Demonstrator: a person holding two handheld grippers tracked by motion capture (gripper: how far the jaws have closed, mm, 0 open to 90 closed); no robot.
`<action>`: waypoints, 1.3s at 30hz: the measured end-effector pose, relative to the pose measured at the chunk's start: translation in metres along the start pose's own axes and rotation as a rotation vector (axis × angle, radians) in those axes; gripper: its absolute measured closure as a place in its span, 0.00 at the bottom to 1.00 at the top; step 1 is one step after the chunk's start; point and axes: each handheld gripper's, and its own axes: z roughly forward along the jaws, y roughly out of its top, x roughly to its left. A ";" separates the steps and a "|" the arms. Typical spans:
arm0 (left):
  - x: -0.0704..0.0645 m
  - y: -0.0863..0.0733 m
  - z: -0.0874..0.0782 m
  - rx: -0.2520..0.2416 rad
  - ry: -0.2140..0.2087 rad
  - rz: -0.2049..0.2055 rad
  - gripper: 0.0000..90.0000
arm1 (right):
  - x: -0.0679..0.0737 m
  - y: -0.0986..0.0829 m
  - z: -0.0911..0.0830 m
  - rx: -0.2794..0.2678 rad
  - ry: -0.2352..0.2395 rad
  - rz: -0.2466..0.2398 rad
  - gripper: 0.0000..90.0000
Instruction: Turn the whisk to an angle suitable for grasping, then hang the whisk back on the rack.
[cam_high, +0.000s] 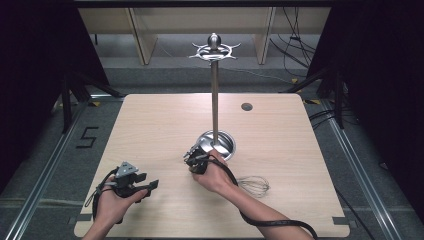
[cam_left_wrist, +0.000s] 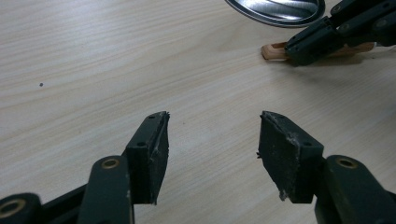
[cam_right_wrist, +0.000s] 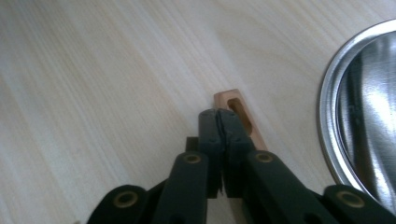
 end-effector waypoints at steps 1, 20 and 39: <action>0.000 0.000 0.000 -0.008 -0.001 -0.003 0.47 | 0.000 0.000 -0.003 -0.005 -0.003 -0.002 0.93; 0.000 -0.001 -0.003 0.005 0.006 -0.003 0.46 | -0.053 -0.027 -0.055 0.314 0.049 -0.115 0.63; 0.000 -0.003 -0.003 0.015 -0.003 0.009 0.46 | -0.048 -0.012 -0.022 0.410 0.065 -0.209 0.75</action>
